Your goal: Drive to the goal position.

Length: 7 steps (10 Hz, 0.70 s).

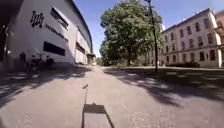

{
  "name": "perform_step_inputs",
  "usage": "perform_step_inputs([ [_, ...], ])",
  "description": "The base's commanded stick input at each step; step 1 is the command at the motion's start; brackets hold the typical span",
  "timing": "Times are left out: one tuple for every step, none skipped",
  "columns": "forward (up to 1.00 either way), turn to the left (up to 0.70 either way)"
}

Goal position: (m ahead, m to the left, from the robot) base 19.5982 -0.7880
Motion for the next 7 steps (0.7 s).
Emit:
perform_step_inputs([
  [0.70,0.00],
  [0.70,0.00],
  [0.70,0.00],
  [0.70,0.00],
  [0.70,0.00],
  [0.70,0.00],
  [0.70,0.00],
])
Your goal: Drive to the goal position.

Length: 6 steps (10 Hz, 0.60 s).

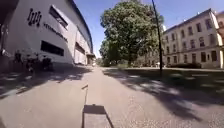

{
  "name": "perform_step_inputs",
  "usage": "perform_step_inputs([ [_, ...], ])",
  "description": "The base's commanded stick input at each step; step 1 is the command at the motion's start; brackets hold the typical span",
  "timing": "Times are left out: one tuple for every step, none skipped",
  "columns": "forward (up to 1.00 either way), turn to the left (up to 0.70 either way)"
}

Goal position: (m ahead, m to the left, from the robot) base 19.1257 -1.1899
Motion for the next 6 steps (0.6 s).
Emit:
perform_step_inputs([
  [0.70,0.00],
  [0.70,0.00],
  [0.70,0.00],
  [0.70,0.00],
  [0.70,0.00],
  [0.70,0.00],
])
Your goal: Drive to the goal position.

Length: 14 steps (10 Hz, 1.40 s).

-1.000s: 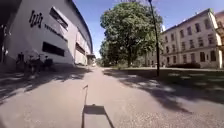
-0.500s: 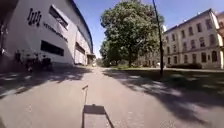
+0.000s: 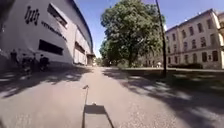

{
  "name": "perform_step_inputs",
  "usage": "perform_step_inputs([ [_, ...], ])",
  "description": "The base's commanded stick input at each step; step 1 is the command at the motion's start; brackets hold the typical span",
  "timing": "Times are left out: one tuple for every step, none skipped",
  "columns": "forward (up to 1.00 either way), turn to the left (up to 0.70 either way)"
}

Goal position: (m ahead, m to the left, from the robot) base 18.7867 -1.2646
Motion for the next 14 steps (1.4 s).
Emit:
perform_step_inputs([
  [0.70,0.00],
  [0.70,0.00],
  [0.70,0.00],
  [0.70,0.00],
  [0.70,0.00],
  [0.70,0.00],
  [0.70,0.00],
  [0.70,0.00],
  [0.70,0.00],
  [0.70,0.00],
  [0.70,0.00],
  [0.70,0.00],
  [0.70,0.00],
  [0.70,0.00],
])
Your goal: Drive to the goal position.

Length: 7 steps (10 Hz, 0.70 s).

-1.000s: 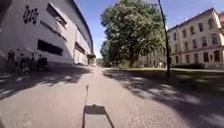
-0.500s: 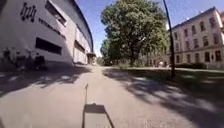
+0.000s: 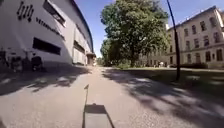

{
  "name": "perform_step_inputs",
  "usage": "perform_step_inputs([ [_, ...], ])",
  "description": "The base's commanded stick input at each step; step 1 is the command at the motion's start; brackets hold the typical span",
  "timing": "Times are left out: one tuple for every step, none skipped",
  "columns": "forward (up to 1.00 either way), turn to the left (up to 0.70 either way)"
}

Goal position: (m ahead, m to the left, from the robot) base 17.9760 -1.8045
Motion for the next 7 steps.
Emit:
perform_step_inputs([
  [0.70,0.00],
  [0.70,0.00],
  [0.70,0.00],
  [0.70,0.33],
  [0.70,0.20],
  [0.70,0.05],
  [0.70,0.00],
])
